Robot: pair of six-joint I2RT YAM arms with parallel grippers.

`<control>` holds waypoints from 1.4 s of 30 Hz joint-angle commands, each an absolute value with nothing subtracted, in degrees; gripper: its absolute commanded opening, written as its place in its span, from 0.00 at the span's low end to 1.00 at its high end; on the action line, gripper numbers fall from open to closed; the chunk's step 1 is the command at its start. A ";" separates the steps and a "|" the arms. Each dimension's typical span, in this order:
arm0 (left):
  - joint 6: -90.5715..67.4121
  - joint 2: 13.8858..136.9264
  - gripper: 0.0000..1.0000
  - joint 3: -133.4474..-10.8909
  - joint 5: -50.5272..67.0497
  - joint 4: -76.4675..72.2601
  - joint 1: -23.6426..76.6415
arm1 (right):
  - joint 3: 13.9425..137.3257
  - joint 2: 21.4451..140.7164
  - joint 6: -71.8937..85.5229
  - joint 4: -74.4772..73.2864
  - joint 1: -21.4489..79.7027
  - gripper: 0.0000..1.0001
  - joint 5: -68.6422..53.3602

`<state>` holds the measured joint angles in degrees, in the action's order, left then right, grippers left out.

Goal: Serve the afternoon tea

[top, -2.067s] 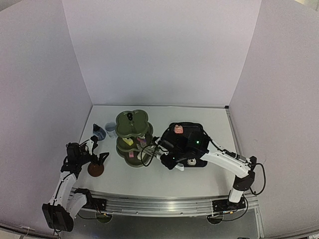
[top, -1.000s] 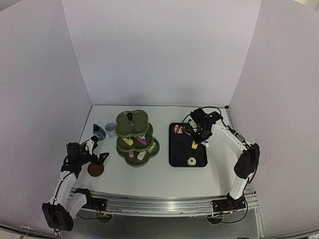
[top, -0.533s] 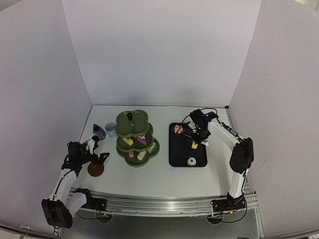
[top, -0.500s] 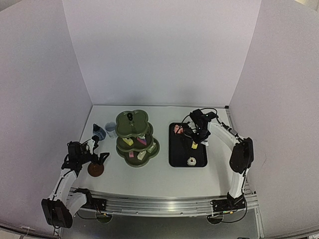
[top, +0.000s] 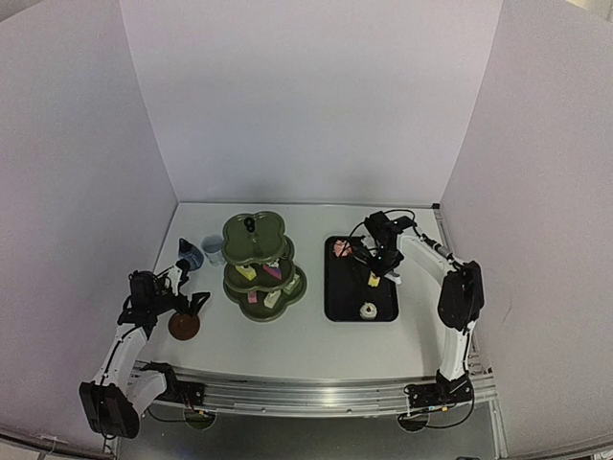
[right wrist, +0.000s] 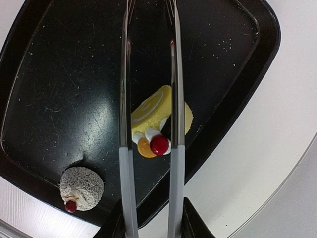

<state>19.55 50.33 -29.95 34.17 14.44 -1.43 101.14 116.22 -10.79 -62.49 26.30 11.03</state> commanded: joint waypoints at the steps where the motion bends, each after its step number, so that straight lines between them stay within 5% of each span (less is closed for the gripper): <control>1: 20.06 50.52 1.00 -32.26 33.84 13.89 -1.23 | 103.72 115.98 -12.23 -61.46 25.97 0.30 12.57; 25: 20.49 50.45 1.00 -31.65 34.04 14.04 -1.23 | 103.41 115.31 -16.50 -57.88 29.31 0.29 8.52; 33: 20.39 50.03 1.00 -31.31 33.70 14.21 -1.23 | 103.73 116.66 -12.08 -56.18 29.34 0.05 7.96; 42: 20.31 50.13 1.00 -30.97 33.66 13.75 -1.23 | 101.15 113.54 -12.06 -54.07 29.61 0.00 8.85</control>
